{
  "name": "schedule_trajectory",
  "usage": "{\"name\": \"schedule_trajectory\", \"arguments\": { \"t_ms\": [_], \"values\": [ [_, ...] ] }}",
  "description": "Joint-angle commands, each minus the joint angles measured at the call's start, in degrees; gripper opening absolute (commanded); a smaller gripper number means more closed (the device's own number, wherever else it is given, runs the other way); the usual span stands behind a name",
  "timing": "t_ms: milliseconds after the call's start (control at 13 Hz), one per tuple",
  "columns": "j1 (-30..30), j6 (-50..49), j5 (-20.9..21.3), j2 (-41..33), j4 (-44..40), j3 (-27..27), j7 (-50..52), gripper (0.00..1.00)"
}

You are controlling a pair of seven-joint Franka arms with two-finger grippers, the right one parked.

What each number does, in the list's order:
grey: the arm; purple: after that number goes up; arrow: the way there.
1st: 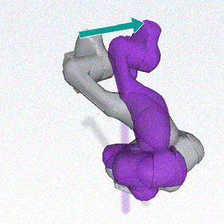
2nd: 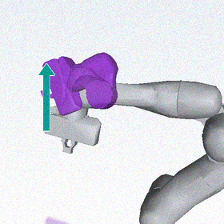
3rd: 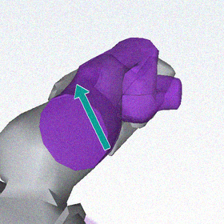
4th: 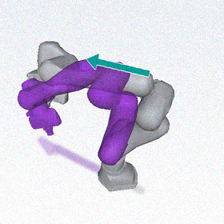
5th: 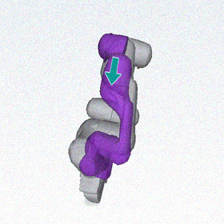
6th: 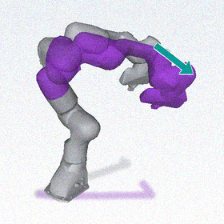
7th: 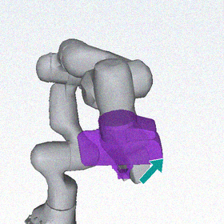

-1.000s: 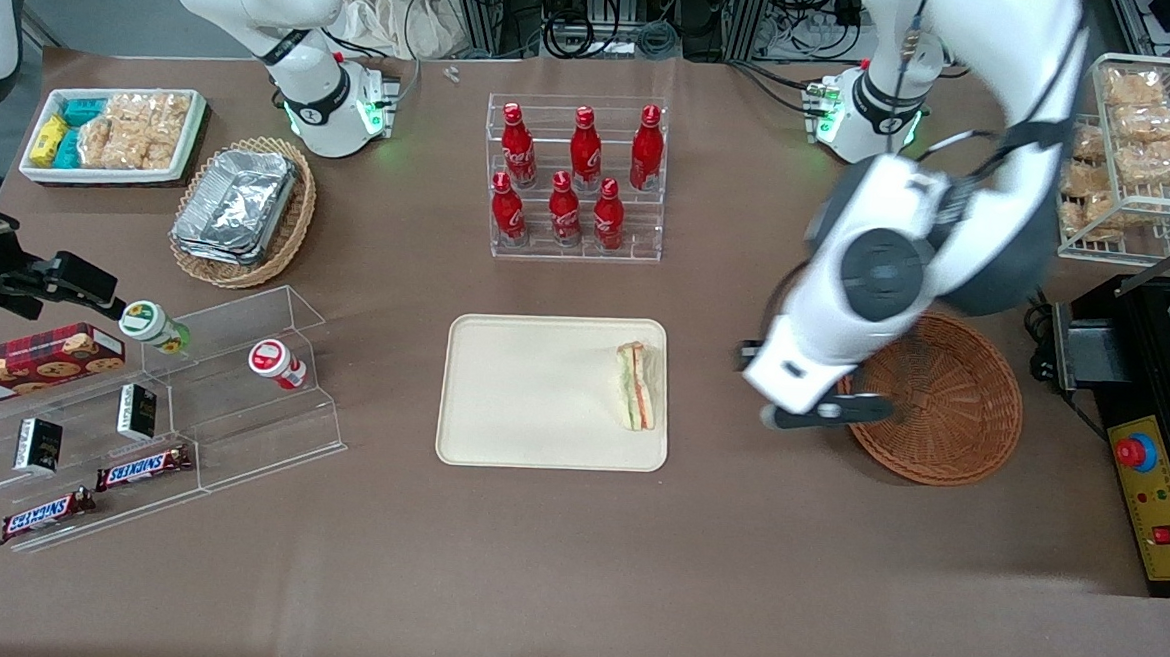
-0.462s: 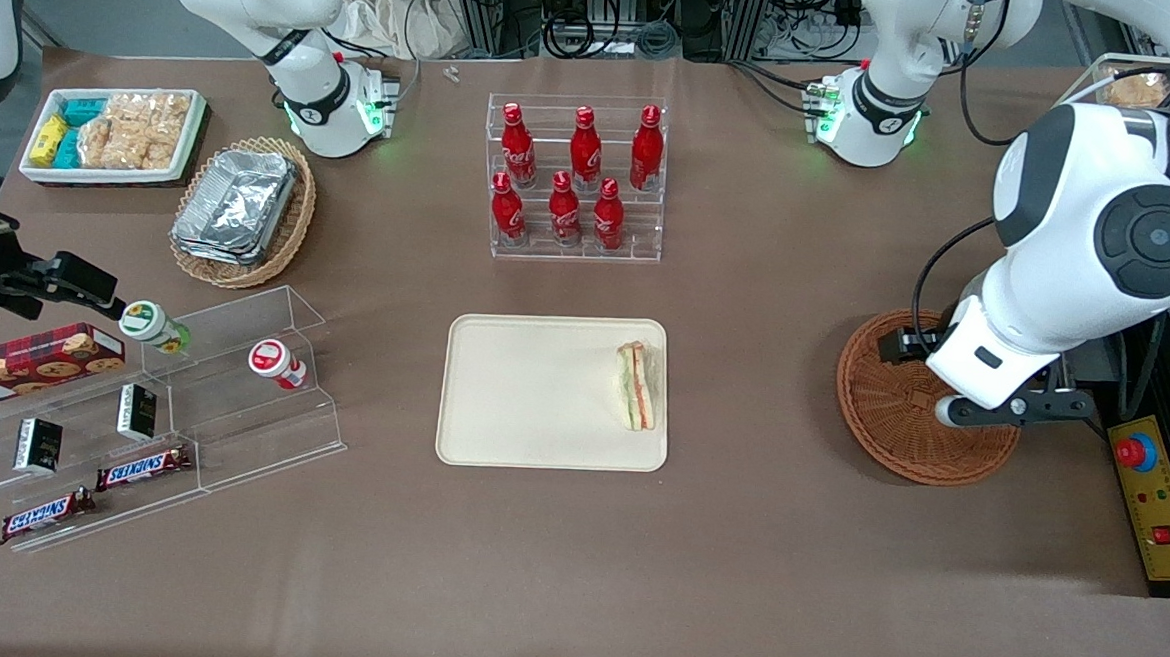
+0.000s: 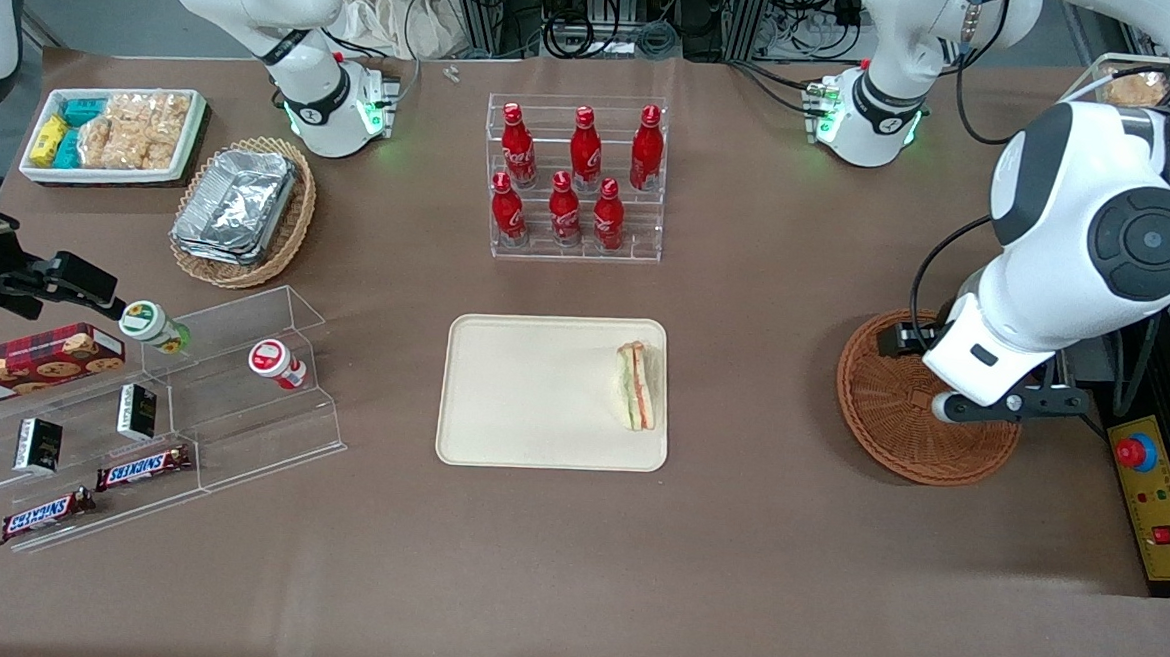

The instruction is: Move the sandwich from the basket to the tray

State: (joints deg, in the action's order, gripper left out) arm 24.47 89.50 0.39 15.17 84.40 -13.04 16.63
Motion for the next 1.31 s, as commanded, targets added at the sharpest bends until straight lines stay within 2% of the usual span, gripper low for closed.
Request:
{"name": "schedule_trajectory", "arguments": {
  "t_ms": [0, 231, 385, 615, 692, 769, 846, 1077, 1231],
  "values": [
    [0.4, -2.2, 0.0, -0.7, -0.8, -3.4, -0.7, 1.00],
    [0.2, -2.4, -0.7, -1.9, -0.9, -4.0, -0.5, 1.00],
    [0.2, -2.8, -1.6, -2.0, -0.8, -6.3, -0.5, 1.00],
    [0.0, -2.8, -2.3, -2.2, -0.9, -6.3, -0.7, 1.00],
    [-1.9, -2.8, -2.3, -2.6, -0.8, -5.8, -0.9, 1.00],
    [-7.9, -2.8, -2.3, -2.8, -0.9, -0.7, -1.5, 1.00],
    [-10.6, -2.8, -1.5, -3.5, -1.3, 4.0, -1.8, 1.00],
    [-19.6, -2.8, -1.4, -4.0, -1.2, 11.8, -4.3, 1.00],
    [-21.6, -2.8, -0.1, -4.4, -1.3, 13.6, -7.4, 1.00]
  ]
}}
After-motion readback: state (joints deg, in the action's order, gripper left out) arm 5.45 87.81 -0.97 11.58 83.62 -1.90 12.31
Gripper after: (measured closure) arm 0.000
